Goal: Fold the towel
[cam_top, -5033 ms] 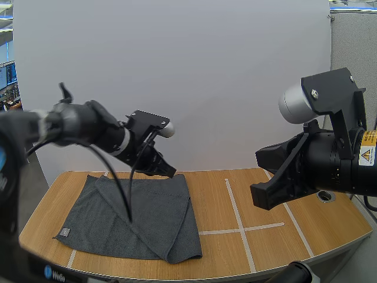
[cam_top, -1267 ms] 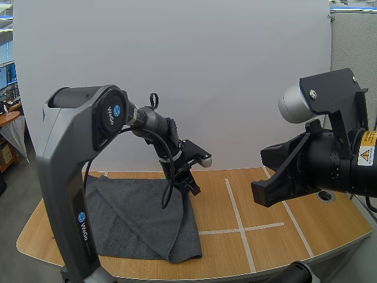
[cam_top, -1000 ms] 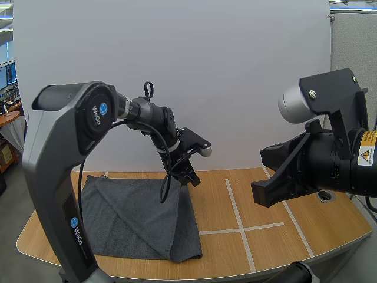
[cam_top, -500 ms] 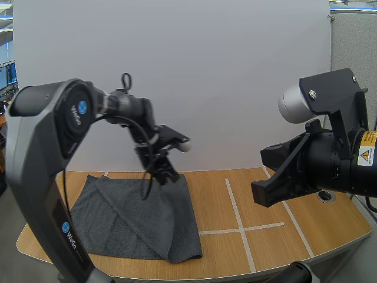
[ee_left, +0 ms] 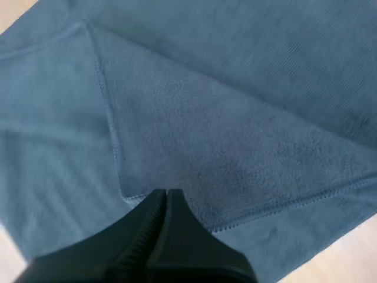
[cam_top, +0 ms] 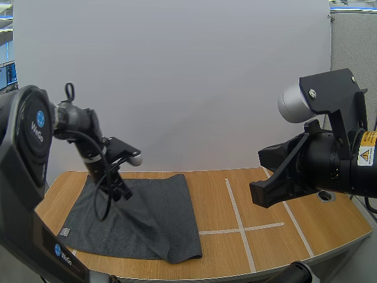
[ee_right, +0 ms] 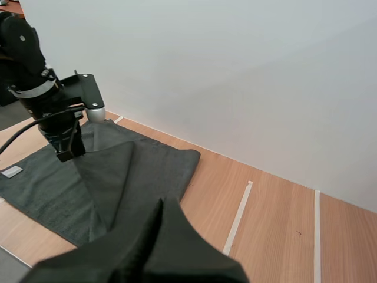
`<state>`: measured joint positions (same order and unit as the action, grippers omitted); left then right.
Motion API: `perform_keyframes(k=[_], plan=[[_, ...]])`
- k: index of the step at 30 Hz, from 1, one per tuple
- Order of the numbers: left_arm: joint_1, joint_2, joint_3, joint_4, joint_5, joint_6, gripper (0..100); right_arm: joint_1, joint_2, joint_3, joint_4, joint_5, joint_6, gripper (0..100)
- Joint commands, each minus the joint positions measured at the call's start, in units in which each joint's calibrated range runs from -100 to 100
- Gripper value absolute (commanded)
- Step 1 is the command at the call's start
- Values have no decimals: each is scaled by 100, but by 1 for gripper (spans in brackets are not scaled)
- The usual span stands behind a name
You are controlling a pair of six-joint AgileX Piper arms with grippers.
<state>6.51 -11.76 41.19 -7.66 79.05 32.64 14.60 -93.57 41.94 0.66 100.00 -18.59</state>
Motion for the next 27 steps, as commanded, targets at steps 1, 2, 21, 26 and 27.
perform_keyframes(k=[1,2,21,26,27], plan=[[507,-417,276,-91,-81,486,0,-24,-28,16,29,0,-35,0],[631,-447,276,-129,-81,565,0,-24,-28,16,29,0,-35,0],[2277,-284,393,-1106,180,2462,0,-24,-28,16,117,0,-35,0],[2375,-284,649,-1119,-3,2645,0,-24,-28,16,127,0,-35,0],[2410,-284,663,-1119,-97,2707,0,-24,-28,16,127,0,-35,0]])
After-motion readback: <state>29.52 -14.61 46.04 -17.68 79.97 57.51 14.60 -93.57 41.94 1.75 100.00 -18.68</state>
